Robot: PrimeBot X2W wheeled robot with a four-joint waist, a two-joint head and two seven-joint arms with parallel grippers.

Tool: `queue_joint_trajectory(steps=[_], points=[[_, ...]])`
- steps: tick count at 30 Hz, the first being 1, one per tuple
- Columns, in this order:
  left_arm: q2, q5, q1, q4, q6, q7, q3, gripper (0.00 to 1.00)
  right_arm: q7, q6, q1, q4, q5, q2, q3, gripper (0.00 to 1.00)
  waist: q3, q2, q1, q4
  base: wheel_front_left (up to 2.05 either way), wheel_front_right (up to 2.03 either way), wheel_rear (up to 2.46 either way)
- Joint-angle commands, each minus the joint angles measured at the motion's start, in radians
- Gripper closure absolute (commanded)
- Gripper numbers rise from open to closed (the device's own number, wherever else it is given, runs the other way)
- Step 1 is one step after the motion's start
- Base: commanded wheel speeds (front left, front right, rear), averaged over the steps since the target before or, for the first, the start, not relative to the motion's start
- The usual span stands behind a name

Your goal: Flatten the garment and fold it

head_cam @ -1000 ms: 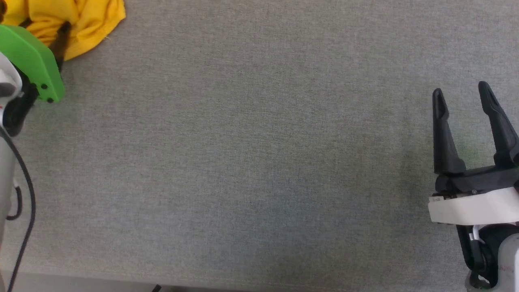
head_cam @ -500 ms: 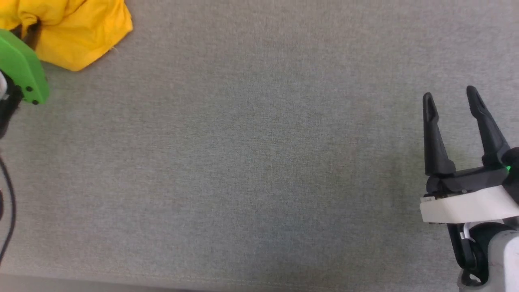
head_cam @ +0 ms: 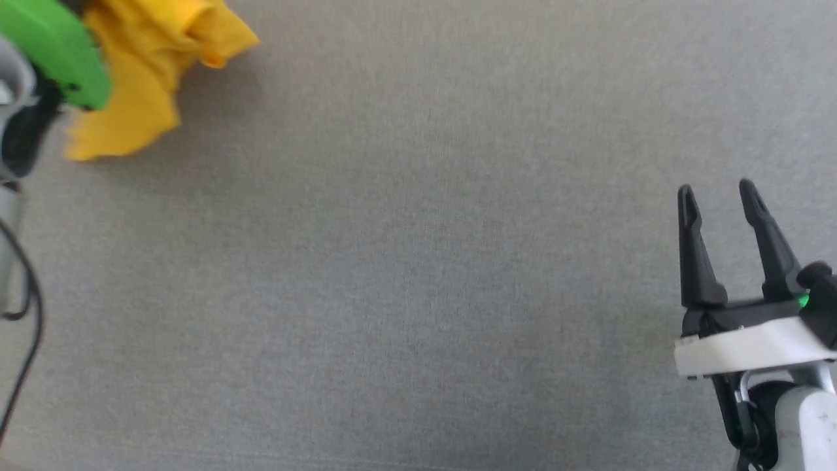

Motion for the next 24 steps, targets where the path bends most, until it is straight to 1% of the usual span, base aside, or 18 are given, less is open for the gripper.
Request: queue_joint_trajectory(steps=[1,4,6,11,15,20,24], points=[[-0.022,-0.015,-0.027,-0.030,-0.004,0.013,-0.011,1.00,-0.010,-0.002,0.015,0.010,0.010,0.001,-0.006,0.00,-0.117,0.0000,0.0001,-0.004,0.00,0.00,0.00],[-0.050,-0.017,-0.040,-0.094,-0.004,0.051,-0.046,1.00,-0.020,-0.002,0.030,0.027,0.022,0.001,-0.011,0.00,-0.168,0.0000,0.0001,-0.010,0.00,0.00,0.00],[-0.079,-0.025,-0.047,-0.139,0.000,0.077,-0.065,1.00,-0.028,-0.002,0.038,0.041,0.034,0.001,-0.014,0.00,-0.201,0.0000,0.0001,-0.016,0.00,0.00,0.00],[-0.157,-0.045,-0.059,-0.244,0.024,0.139,-0.111,1.00,-0.043,-0.002,0.058,0.068,0.060,0.001,-0.006,0.00,-0.261,0.0000,0.0001,-0.038,0.00,0.00,0.00],[-0.222,-0.065,-0.045,-0.307,0.050,0.166,-0.144,1.00,-0.053,-0.002,0.067,0.079,0.074,0.001,-0.004,0.00,-0.286,0.0000,0.0001,-0.068,0.00,0.00,0.00],[-0.299,-0.073,-0.006,-0.358,0.081,0.159,-0.186,1.00,-0.060,-0.002,0.069,0.084,0.081,0.001,-0.008,0.00,-0.290,0.0000,0.0001,-0.110,0.00,0.00,0.00],[-0.352,-0.044,0.038,-0.367,0.101,0.105,-0.226,1.00,-0.064,-0.002,0.065,0.079,0.084,0.001,-0.015,0.00,-0.268,0.0000,0.0001,-0.143,0.00,0.00,0.00]])
